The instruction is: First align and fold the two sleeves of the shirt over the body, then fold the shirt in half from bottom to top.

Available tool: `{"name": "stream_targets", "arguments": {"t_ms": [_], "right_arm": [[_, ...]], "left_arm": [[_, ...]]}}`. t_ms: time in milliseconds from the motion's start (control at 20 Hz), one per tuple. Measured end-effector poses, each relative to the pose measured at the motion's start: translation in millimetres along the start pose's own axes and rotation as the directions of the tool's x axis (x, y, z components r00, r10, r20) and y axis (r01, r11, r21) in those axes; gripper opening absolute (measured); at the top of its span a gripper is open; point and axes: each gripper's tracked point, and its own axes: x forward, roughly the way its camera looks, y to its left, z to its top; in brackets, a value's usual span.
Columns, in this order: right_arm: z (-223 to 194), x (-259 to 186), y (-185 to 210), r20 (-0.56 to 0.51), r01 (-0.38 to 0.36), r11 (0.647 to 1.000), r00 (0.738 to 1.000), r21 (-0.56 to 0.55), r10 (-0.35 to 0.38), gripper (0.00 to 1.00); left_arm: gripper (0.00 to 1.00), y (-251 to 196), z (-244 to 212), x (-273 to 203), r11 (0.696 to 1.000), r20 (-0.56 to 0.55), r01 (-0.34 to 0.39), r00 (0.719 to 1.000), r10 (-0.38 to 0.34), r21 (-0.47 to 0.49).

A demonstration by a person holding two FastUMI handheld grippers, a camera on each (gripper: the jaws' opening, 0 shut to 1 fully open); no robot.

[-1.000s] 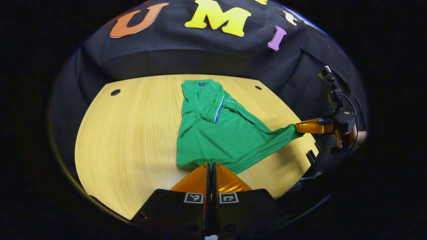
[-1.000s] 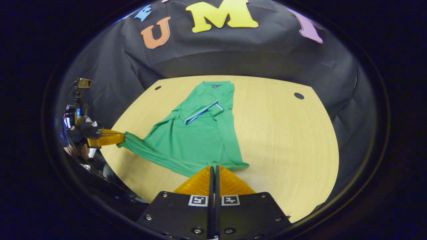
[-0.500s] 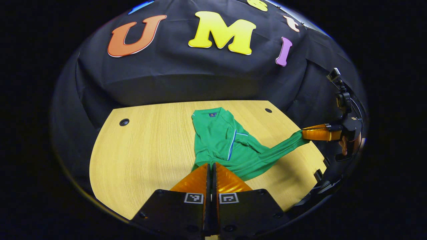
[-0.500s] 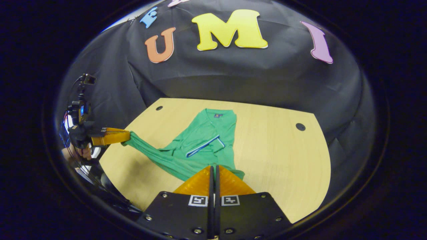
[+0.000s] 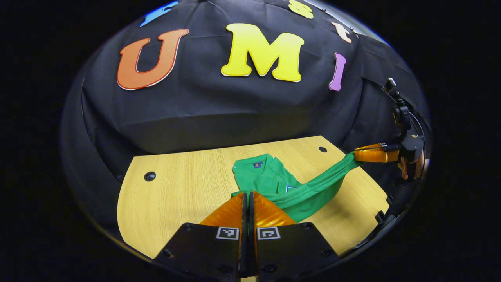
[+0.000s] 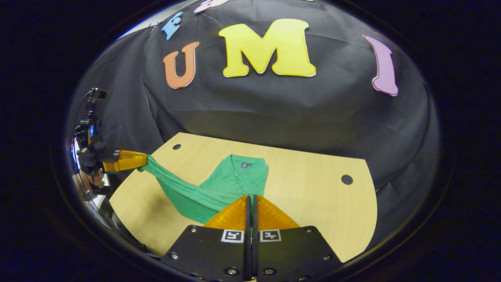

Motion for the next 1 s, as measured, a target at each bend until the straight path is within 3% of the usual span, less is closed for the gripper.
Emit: {"name": "stream_targets", "arguments": {"t_ms": [400,700,1000], "right_arm": [[50.6,67.4,-10.3,0.013,-0.003,1.000,1.000,0.016,0.002,0.01],[76.7,130.4,-44.9,0.035,0.030,0.999,0.999,0.044,-0.032,0.00],[58.2,194.8,-59.3,-0.004,0.037,0.998,0.999,0.056,-0.037,0.01]], "left_arm": [[0.03,30.1,53.9,59.4,1.000,0.054,-0.011,0.998,0.012,-0.018],[0.03,52.1,44.6,119.7,0.999,0.029,-0.024,0.999,0.024,0.028],[0.03,64.4,20.0,179.6,0.999,0.001,-0.033,0.999,0.033,0.020]]}}
